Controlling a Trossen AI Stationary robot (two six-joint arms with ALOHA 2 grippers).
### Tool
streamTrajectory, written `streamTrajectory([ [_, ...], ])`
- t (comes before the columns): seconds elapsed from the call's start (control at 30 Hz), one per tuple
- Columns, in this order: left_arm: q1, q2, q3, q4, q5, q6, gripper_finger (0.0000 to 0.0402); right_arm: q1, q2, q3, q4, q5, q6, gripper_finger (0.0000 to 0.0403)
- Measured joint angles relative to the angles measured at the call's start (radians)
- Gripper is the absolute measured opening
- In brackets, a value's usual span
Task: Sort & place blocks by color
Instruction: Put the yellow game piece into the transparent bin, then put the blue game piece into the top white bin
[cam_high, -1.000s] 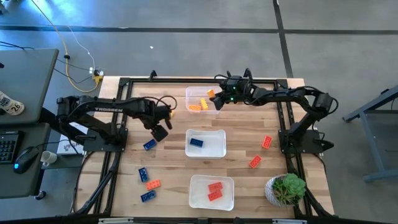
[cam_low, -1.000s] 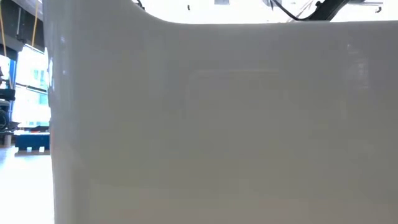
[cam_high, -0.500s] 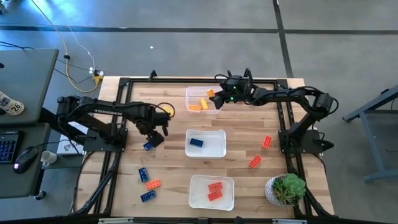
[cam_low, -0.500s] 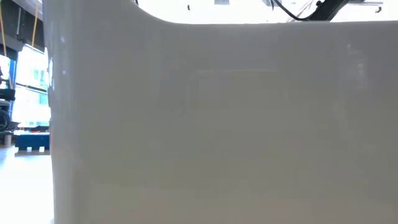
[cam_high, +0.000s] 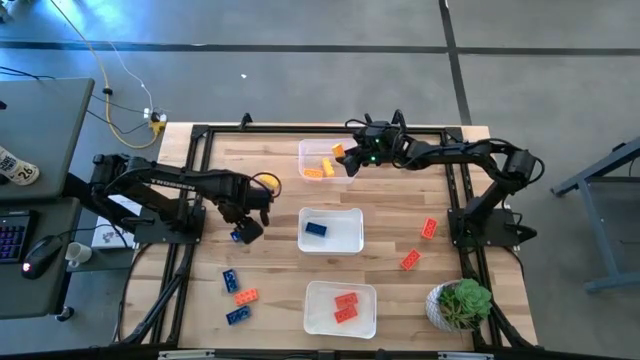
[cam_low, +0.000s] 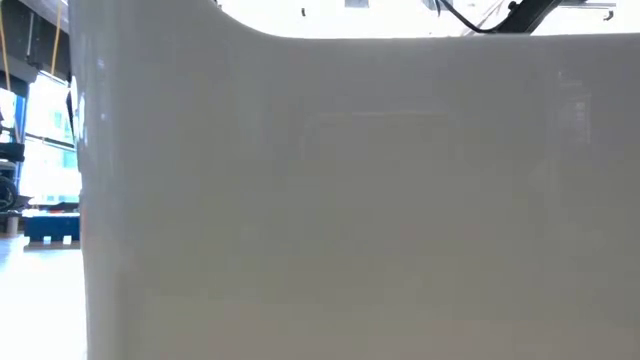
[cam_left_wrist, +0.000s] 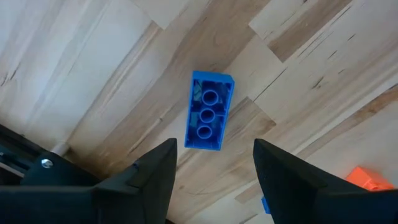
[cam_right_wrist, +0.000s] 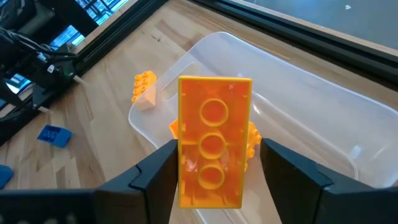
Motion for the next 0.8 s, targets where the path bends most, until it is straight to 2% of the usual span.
streamTrajectory([
  [0.23,-0.011,0.024,0.0,0.027,-0.002,0.001,0.02,0.0,0.0,0.0,0.0,0.0,0.0,0.021],
  [0.47,-0.011,0.125,0.001,0.035,0.001,0.043,0.02,0.0,0.0,0.0,0.003,-0.001,0.0,0.0209],
  [0.8,-0.009,0.249,0.0,0.047,0.065,0.117,0.02,0.0,0.0,0.0,0.005,-0.001,0.0,0.0209],
])
